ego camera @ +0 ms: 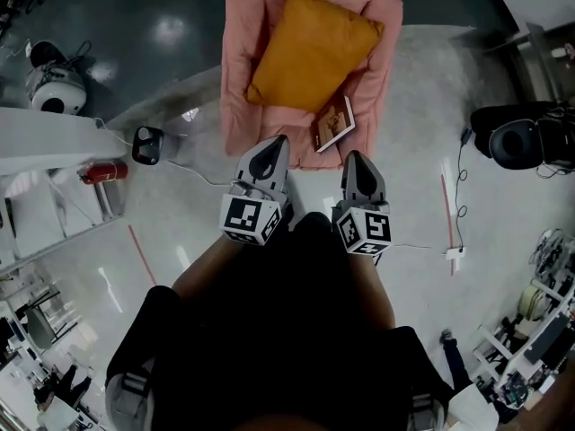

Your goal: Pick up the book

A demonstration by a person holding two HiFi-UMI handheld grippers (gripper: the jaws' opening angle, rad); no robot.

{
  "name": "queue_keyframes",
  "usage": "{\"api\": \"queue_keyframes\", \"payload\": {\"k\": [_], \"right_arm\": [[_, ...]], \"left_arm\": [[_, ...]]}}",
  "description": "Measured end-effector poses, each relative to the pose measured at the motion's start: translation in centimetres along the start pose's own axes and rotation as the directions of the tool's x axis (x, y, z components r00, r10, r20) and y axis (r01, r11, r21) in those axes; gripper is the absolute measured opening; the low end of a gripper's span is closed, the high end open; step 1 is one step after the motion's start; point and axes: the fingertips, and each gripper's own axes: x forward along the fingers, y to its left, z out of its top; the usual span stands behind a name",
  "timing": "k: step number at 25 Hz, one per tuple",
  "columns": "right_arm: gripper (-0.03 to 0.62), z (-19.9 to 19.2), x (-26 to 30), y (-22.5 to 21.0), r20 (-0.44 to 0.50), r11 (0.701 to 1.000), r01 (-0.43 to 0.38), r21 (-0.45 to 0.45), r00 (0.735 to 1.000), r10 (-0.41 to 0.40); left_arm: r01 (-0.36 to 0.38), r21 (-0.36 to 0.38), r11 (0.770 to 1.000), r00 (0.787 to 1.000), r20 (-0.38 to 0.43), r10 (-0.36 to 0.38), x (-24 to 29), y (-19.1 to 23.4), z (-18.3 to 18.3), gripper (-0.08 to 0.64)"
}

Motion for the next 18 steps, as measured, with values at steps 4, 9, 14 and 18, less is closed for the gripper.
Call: {"api": "queue_keyframes", "payload": {"k": [4,9,14,18], "right_arm": [[0.002,-1.0,1.5,-0.9,-0.029,1.000,0.025,0.011,0.999,-0.025],[0.002,-3.0,4.7,-3.8,-0.064,0.996,0.081,0.028,0.995,-0.079],[0.003,-5.9,7.7,-7.8,-0.127,0.991,0.119,0.062,0.986,-0.110],[0.002,-7.5,9.7,-10.0,-0.170,0.987,0.140,0.073,0.977,-0.126]], "left_arm": [[0.014,-0.010,1.000,1.000,-0.014,-0.014,1.3,0.8,0.1,0.008],[0.044,-0.022,0.999,0.998,-0.034,-0.045,3.9,0.9,-0.7,0.008],[0.058,-0.018,0.998,0.997,-0.044,-0.059,6.9,0.4,-1.1,0.008],[0.056,-0.030,0.998,0.996,-0.069,-0.058,9.3,0.6,-1.8,0.008]]}}
